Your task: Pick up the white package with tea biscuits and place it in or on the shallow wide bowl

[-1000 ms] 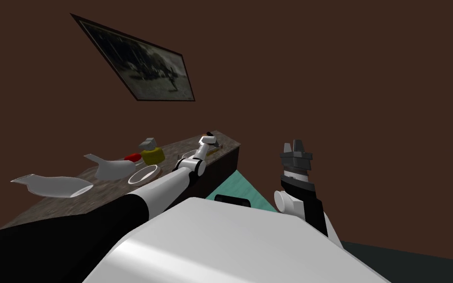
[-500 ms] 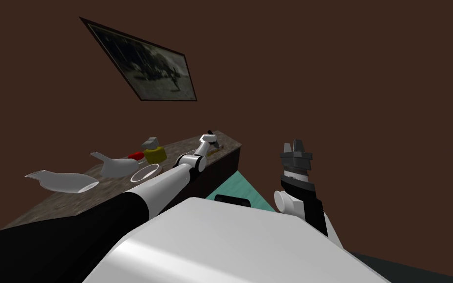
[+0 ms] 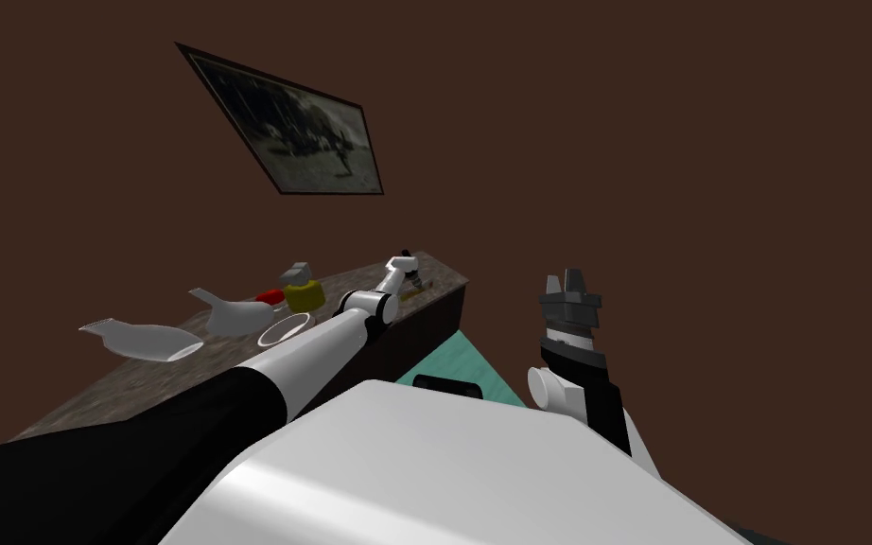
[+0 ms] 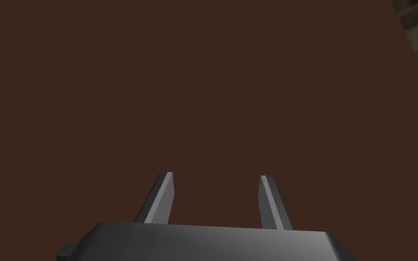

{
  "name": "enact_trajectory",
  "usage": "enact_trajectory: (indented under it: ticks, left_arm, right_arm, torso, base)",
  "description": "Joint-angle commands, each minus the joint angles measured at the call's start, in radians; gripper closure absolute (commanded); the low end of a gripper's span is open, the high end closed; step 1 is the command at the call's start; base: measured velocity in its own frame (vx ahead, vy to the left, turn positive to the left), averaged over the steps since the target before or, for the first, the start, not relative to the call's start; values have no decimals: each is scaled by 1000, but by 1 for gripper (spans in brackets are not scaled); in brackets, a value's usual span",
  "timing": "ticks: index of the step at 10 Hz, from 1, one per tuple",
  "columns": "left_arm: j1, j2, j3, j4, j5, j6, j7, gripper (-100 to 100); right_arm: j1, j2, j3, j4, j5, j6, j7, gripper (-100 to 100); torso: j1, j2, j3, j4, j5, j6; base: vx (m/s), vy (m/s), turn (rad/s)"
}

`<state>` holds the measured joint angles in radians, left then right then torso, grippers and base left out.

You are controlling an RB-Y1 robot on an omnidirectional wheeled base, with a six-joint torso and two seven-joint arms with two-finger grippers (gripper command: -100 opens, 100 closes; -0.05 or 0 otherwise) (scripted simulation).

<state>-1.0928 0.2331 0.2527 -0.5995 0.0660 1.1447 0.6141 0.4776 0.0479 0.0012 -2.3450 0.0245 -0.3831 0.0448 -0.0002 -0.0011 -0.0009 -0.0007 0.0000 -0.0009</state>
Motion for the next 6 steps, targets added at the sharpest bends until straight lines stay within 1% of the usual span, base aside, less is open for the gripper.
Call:
enact_trajectory:
  ticks: [1,2,3,5,6]
  left_arm:
    - [-41,8,9,50,-4,41,8,-100]
    - [-69,15,15,87,-8,67,15,-100]
    - [-69,15,15,103,-8,71,15,-100]
    - [-113,27,26,168,-14,119,27,-100]
    - [-113,27,26,168,-14,119,27,-100]
  right_arm:
    - [0,0,0,0,0,0,0,0]
    - [0,0,0,0,0,0,0,0]
    - [0,0,0,0,0,0,0,0]
    - [0,0,0,0,0,0,0,0]
    - [0,0,0,0,0,0,0,0]
  torso:
    - [0,0,0,0,0,0]
    - [0,0,0,0,0,0]
    - [0,-1,0,0,0,0]
    - [0,0,0,0,0,0]
    - [0,0,0,0,0,0]
  base:
    - [30,-12,78]
    - [39,-17,131]
    - [28,-18,38]
    - [24,-16,71]
    - [20,-11,37]
